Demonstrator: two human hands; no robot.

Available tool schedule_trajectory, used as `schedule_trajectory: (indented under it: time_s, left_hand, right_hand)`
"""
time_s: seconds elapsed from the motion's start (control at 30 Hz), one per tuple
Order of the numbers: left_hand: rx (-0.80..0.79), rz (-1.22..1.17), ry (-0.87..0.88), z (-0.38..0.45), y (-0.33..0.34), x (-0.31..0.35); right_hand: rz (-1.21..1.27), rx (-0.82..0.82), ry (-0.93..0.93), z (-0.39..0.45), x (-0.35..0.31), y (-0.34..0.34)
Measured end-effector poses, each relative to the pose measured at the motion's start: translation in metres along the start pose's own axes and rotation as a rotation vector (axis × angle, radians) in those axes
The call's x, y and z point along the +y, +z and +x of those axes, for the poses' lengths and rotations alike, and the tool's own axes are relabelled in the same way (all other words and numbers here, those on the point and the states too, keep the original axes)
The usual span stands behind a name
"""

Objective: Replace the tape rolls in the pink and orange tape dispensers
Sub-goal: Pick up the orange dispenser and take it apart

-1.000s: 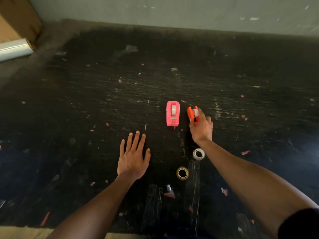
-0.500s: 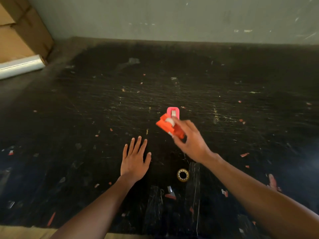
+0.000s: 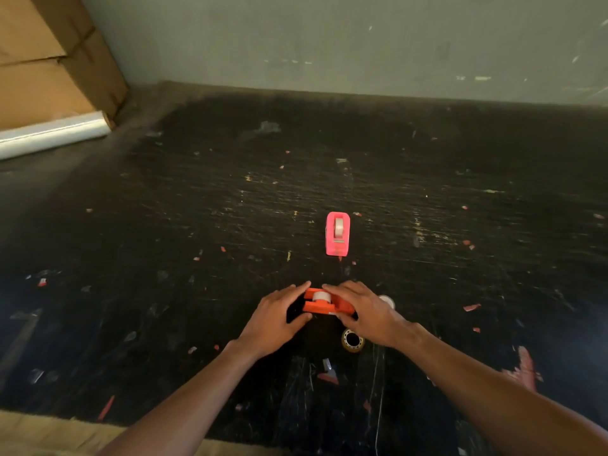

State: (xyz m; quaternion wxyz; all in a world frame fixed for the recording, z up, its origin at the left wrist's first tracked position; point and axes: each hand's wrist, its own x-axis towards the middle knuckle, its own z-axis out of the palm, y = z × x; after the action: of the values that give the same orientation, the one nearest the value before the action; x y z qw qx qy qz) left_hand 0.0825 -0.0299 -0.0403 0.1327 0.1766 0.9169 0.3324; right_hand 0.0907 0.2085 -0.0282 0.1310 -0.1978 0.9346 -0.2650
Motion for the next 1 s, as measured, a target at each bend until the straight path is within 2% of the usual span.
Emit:
schedule_trajectory:
  time_s: [0.2, 0.37, 0.5, 0.63, 0.77, 0.87, 1.0]
  left_hand:
    - [0.083, 0.000, -0.026, 0.006, 0.001, 0.001]
    - [0.131, -0.014, -0.058, 0.010, 0.006, 0.004]
    - [0.272, -0.194, -0.148, 0.016, 0.016, 0.010]
    - [0.370, -0.416, -0.239, 0.020, 0.019, 0.020]
    - [0.303, -0.761, -0.295, 0.020, 0.015, 0.027]
    - [0.170, -0.794, -0.280, 0.019, 0.009, 0.028]
    - [0.010, -0.834, -0.242, 0.017, 0.001, 0.028]
  right_hand:
    - [0.046, -0.001, 0.026, 0.000, -0.003, 0.005]
    - [0.306, 0.042, 0.169, 0.006, -0.014, -0.004]
    - [0.516, 0.080, 0.257, 0.014, -0.027, -0.005]
    - [0.735, 0.198, 0.344, 0.017, -0.031, 0.002]
    - [1.077, 0.166, 0.420, 0.015, -0.032, -0.001]
    - [1.235, 0.096, 0.442, 0.013, -0.027, -0.006]
    - [1.277, 0.017, 0.472, 0.011, -0.025, -0.012]
